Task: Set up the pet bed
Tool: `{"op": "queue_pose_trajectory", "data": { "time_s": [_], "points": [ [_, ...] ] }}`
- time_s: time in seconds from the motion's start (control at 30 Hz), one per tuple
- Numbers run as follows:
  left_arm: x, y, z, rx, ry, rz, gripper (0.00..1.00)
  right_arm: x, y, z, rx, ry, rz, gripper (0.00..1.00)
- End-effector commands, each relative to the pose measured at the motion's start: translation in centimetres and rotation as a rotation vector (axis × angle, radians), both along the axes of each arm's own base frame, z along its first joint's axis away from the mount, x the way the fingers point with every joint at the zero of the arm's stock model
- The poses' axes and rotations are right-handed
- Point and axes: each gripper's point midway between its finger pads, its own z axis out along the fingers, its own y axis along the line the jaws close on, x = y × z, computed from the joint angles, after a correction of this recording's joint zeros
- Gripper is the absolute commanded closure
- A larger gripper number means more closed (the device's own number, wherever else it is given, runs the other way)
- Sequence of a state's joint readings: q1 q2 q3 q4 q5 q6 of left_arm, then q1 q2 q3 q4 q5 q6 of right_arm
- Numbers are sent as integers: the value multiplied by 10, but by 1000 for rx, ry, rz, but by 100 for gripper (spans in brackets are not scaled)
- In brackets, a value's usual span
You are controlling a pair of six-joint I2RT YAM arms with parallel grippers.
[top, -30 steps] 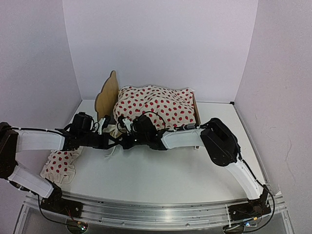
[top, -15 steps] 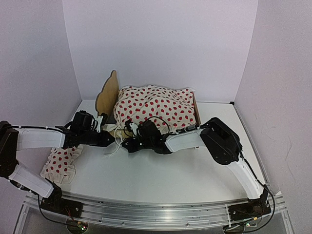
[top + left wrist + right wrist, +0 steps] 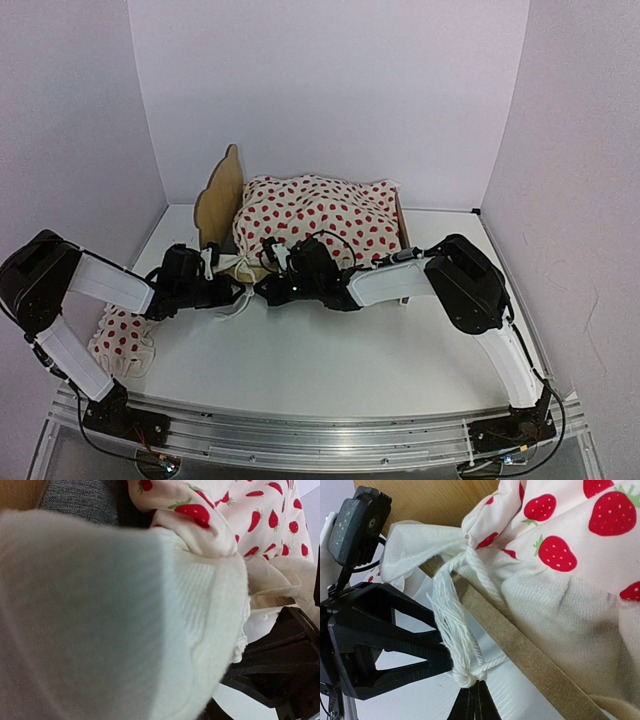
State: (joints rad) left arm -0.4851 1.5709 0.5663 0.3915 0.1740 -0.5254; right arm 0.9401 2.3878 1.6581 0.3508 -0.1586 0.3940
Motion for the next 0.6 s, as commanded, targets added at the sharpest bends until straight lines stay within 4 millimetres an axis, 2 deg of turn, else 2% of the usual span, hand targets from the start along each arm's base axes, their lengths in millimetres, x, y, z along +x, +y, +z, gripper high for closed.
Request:
{"op": "queue_pose_trajectory", "data": {
  "time_s": [0.0, 0.13, 0.33, 0.47, 0.57],
  "points": [
    [21, -1, 12, -62, -69, 88, 57, 1, 7, 52, 96, -43, 18, 100],
    [27, -3, 2, -84, -39, 130, 56, -4, 7, 57, 117, -26, 33, 100],
    [37, -8, -1, -114, -57, 167, 58, -7, 8, 61, 135, -26, 45, 100],
    [42, -8, -6, -103, -62, 180, 68, -8, 8, 62, 143, -31, 51, 100],
    [45, -10, -2, -107, -88, 169, 81, -8, 6, 59, 136, -29, 49, 100]
  ]
}}
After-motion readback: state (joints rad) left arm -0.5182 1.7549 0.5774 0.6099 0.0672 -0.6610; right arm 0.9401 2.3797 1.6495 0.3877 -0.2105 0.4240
